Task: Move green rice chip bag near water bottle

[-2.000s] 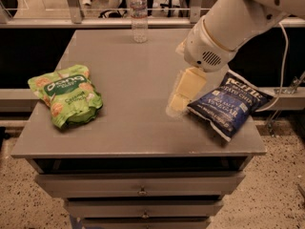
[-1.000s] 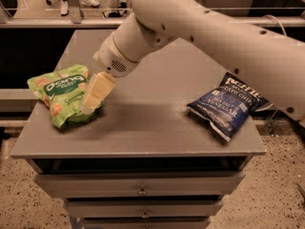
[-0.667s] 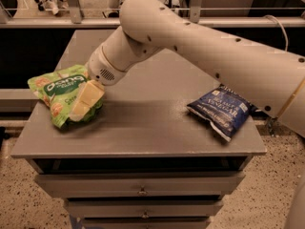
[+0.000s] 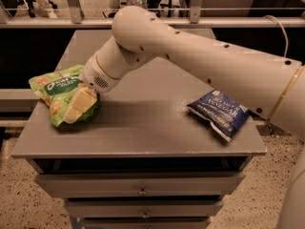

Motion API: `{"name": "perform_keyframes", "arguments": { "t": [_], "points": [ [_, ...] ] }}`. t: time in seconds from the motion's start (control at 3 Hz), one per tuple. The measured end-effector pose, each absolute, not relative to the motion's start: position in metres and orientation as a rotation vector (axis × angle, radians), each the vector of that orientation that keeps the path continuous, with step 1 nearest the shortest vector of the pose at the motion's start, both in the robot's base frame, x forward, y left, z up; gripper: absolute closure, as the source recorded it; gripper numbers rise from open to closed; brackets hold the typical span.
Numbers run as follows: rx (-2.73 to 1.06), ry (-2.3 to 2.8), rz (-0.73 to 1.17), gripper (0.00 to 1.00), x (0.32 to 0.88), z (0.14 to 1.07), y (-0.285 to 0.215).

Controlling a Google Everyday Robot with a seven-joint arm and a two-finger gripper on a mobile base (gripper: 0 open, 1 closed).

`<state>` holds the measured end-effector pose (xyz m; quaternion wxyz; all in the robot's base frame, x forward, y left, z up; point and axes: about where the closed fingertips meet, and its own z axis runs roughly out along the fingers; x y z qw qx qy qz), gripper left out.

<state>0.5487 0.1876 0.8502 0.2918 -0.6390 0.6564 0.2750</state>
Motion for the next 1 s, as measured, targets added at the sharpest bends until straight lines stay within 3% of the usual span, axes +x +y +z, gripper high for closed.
{"name": "perform_keyframes", "arguments": {
  "t": [0.67,1.0],
  "points": [
    [-1.665,1.771,0.660,0.71,0.555,0.858,0.170],
    [-1.605,1.797,0.575,0.99,0.565,0.872,0.142]
  ]
}}
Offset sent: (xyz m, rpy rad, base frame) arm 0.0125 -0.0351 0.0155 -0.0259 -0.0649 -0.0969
